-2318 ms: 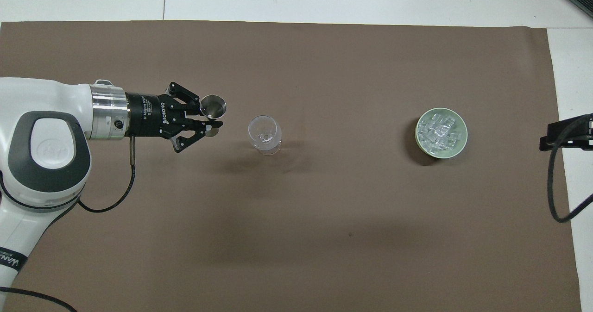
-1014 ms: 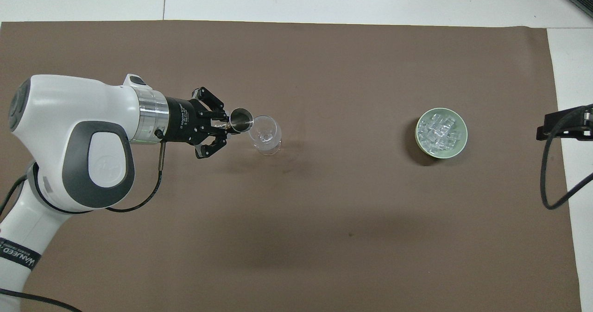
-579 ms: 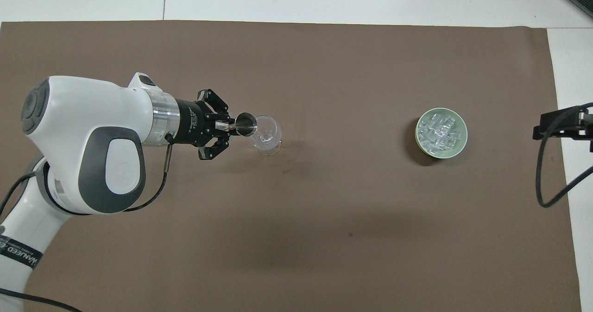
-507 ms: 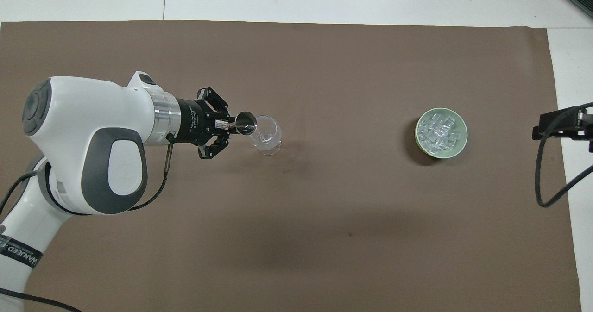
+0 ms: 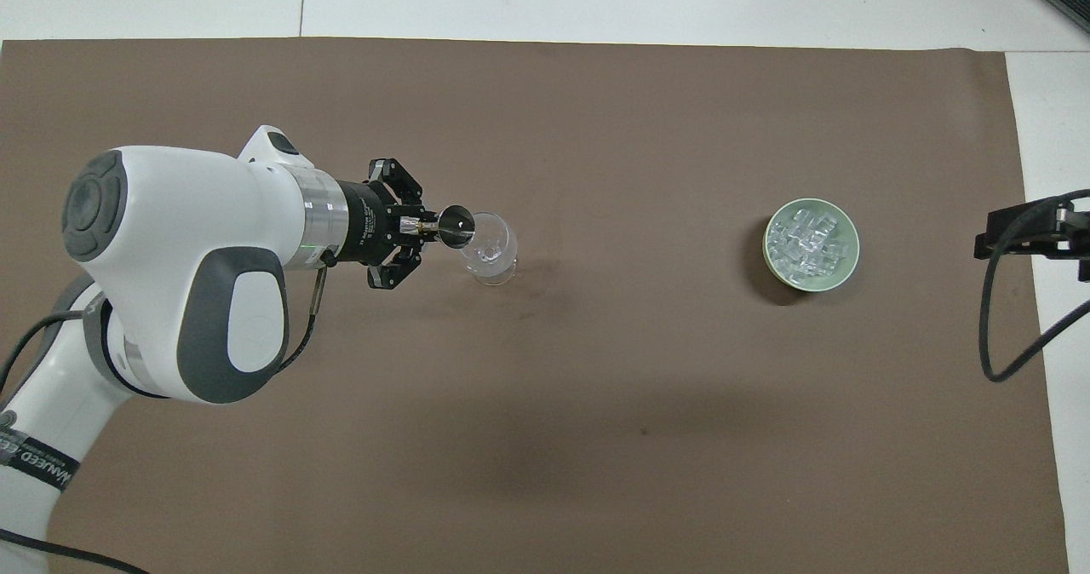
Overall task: Pour wine and add ice with both arms
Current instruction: 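Tilt the metal cup with the left gripper to pour into the clear cup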
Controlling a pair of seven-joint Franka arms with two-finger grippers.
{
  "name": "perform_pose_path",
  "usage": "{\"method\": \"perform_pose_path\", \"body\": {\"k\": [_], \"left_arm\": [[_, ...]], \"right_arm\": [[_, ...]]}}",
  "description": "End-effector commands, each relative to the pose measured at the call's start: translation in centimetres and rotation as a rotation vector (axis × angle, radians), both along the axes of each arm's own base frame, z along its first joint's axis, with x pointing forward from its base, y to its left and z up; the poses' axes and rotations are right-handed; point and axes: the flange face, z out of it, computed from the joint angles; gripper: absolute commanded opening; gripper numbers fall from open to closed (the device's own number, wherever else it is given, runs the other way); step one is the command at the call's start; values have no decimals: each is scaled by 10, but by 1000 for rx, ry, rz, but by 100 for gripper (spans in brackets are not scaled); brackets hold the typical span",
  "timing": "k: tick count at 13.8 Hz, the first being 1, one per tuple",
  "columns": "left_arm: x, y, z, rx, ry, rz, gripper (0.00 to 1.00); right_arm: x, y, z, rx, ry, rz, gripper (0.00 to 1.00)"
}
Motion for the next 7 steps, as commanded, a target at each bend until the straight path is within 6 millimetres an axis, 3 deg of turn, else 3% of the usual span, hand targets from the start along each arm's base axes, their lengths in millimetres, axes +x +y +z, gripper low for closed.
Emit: {"method": "perform_pose_path", "body": {"k": [1, 7], "left_arm": [[-3, -12, 4, 12, -31, 14, 0], [-4, -18, 3, 93, -89, -35, 0]], "right_arm": [[-6, -1, 0, 22, -9, 29, 100], [-5, 1, 1, 22, -15, 30, 100]]}}
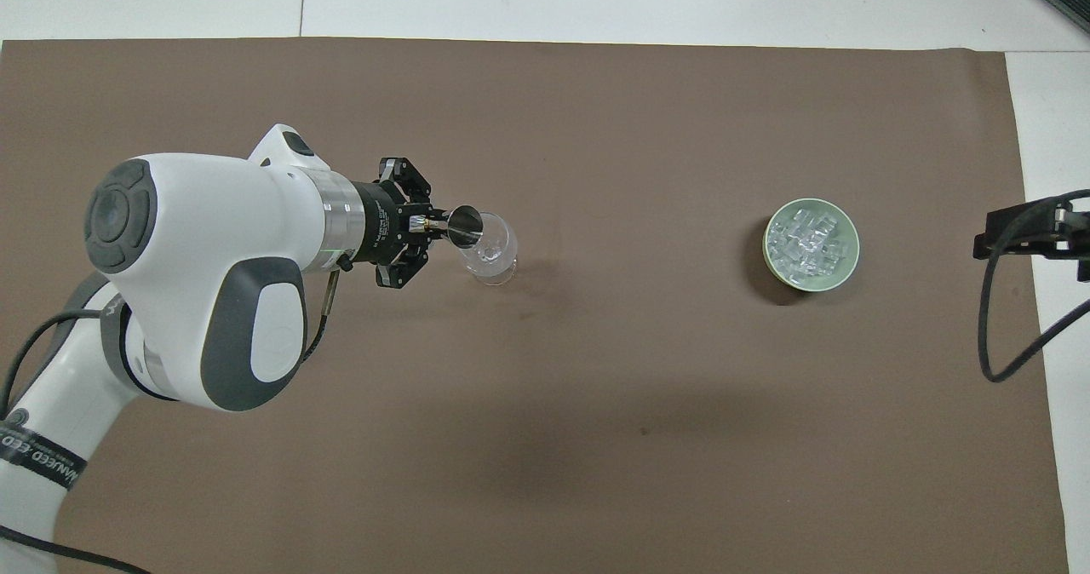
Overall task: Pour wine and add ice with both arms
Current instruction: 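Tilt the metal cup with the left gripper to pour into the clear cup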
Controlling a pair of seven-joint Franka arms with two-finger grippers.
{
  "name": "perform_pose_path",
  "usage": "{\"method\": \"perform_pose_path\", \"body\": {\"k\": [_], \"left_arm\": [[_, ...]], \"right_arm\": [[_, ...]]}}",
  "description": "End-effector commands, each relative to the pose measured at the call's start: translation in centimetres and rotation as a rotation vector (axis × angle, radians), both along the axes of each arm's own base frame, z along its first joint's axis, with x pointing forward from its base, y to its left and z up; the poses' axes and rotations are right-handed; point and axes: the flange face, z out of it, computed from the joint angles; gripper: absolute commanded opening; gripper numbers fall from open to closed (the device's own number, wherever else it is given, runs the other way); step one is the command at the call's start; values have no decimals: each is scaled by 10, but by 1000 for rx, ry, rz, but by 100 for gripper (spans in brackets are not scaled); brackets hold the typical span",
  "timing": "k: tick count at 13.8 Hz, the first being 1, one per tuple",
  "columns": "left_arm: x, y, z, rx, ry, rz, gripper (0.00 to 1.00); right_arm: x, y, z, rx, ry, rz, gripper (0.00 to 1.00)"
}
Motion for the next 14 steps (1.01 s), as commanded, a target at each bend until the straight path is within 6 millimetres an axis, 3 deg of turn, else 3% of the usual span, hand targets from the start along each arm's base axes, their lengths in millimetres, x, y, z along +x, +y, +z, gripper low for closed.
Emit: {"method": "perform_pose_path", "body": {"k": [1, 14], "left_arm": [[-3, -12, 0, 41, -44, -17, 0], [-10, -24, -8, 144, -98, -99, 0]], "right_arm": [[-5, -1, 1, 22, -16, 28, 100], [-5, -1, 1, 22, -14, 30, 100]]}}
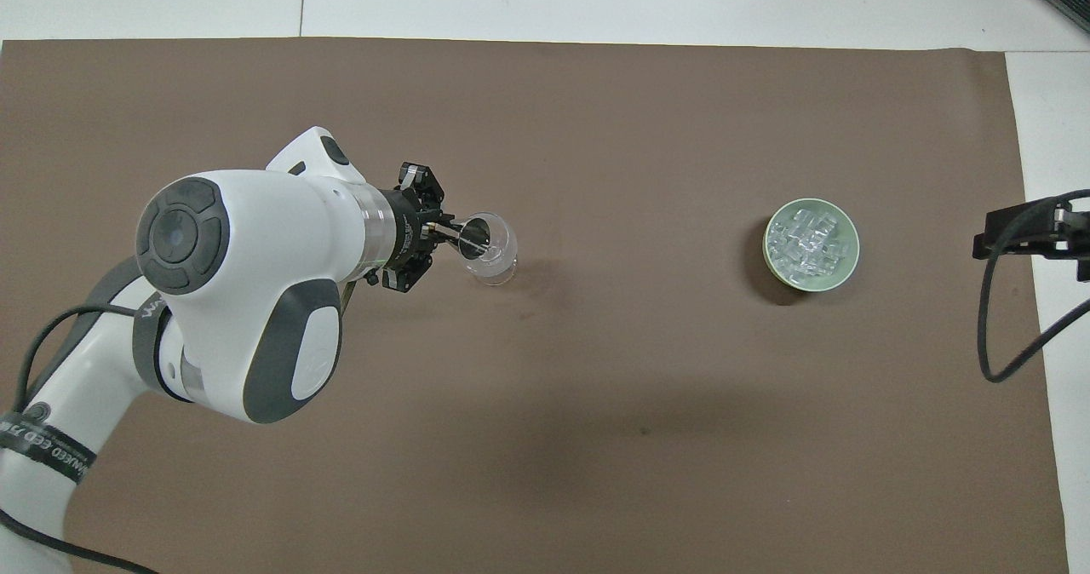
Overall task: Pour wine and add ice with both arms
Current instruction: 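Tilt the metal cup with the left gripper to pour into the clear cup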
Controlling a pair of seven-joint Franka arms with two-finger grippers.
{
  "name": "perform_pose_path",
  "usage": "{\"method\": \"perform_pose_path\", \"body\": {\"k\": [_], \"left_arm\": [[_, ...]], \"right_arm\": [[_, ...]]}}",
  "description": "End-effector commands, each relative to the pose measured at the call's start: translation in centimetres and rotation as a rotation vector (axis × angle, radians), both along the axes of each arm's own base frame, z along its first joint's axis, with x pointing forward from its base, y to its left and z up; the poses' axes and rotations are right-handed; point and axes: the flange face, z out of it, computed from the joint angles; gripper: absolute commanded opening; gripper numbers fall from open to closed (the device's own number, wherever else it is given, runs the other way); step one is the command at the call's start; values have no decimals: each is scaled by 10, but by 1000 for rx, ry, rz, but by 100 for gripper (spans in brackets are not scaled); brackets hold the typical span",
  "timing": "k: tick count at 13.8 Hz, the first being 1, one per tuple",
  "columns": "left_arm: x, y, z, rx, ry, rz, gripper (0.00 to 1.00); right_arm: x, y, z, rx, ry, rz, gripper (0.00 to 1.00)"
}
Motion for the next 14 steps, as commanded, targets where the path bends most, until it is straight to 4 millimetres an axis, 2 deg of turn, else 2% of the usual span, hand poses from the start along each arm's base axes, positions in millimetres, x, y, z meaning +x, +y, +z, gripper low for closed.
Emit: {"method": "perform_pose_path", "body": {"k": [1, 14], "left_arm": [[-1, -3, -3, 29, -23, -3, 0], [-8, -11, -9, 121, -54, -69, 0]], "right_arm": [[-5, -1, 1, 22, -14, 30, 100], [-7, 3, 2, 23, -3, 36, 100]]}}
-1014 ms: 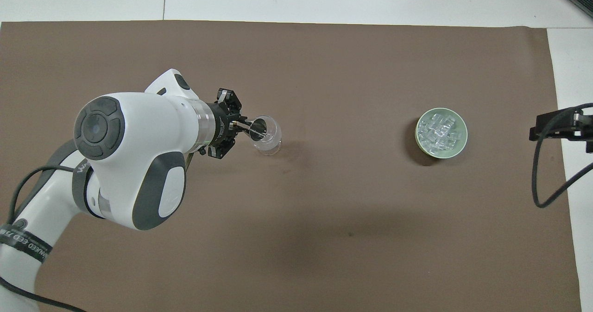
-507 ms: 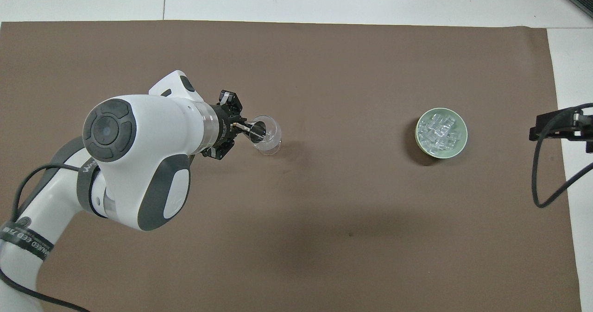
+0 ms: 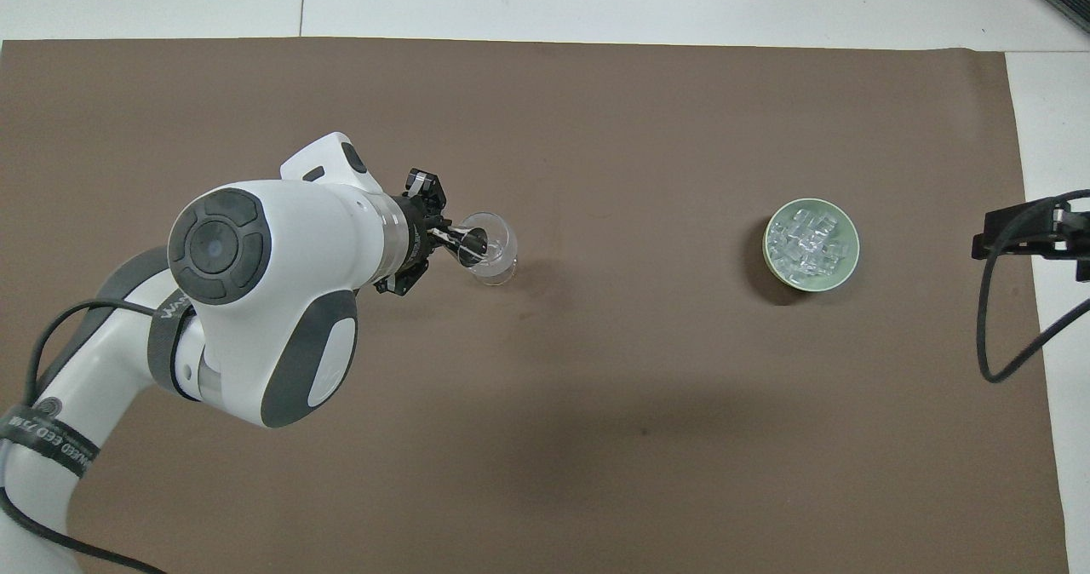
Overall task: Pour wine and add ice with both arms
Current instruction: 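Tilt the metal cup with the left gripper to pour into the clear cup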
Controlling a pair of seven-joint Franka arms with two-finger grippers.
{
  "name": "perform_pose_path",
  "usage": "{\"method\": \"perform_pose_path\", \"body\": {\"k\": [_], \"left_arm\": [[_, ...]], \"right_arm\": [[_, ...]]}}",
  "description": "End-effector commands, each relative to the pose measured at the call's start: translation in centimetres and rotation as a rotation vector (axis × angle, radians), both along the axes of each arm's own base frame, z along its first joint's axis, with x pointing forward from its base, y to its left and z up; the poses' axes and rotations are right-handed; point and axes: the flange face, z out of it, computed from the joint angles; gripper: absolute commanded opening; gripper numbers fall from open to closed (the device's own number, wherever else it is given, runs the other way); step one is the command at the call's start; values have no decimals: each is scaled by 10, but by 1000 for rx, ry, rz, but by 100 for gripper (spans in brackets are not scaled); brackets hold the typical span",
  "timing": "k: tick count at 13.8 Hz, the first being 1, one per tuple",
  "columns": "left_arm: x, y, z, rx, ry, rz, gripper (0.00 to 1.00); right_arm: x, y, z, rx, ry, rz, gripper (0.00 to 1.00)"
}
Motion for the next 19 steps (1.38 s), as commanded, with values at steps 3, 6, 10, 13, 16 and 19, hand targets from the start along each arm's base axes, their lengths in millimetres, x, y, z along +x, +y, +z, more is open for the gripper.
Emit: {"method": "perform_pose_path", "body": {"k": [3, 6, 10, 13, 16, 19], "left_arm": [[-4, -6, 1, 41, -29, -13, 0], [-5, -10, 4, 60, -46, -18, 0], [-7, -13, 5, 70, -52, -3, 0], [-5, -15, 9, 83, -69, -12, 0], [-5, -16, 11, 91, -80, -5, 0], [-5, -15, 11, 106, -95, -10, 0]], "right_arm": [[-7, 1, 2, 23, -4, 32, 100], [-6, -3, 2, 23, -5, 33, 100], [-6, -3, 4, 22, -9, 75, 100], [-6, -7, 5, 22, -13, 81, 100], [-6, -8, 4, 22, -12, 78, 100], [-7, -8, 3, 22, -9, 78, 100]]}}
